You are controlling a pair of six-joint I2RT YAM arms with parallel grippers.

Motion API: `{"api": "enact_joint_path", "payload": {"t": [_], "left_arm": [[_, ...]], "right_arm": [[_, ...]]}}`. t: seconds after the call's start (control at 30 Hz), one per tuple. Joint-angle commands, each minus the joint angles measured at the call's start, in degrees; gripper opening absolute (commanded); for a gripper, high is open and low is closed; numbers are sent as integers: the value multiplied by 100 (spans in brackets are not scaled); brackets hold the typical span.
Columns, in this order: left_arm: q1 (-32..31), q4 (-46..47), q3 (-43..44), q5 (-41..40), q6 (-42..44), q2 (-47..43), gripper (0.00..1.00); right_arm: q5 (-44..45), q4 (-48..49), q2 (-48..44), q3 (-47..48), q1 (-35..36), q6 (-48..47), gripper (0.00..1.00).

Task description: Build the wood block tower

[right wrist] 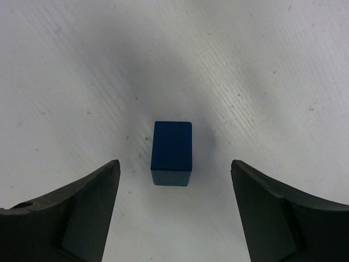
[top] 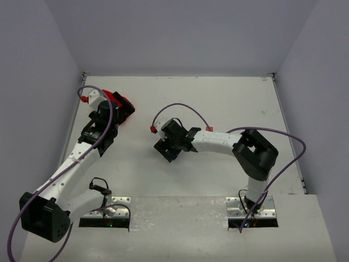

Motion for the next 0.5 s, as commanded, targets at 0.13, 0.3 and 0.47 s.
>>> {"api": "enact_joint_path", "payload": {"t": [0.13,0.3,0.47], "left_arm": [[80,226,-22,-126,53,-43,100],[89,248,-22,-68,69,-25,100],[89,245,-39,-54,60,-52,100]], "right_arm": [[183,20,58,56,25,198,72],[5,192,81,3,25,131,63],[23,183,200,61,25,184,59]]}}
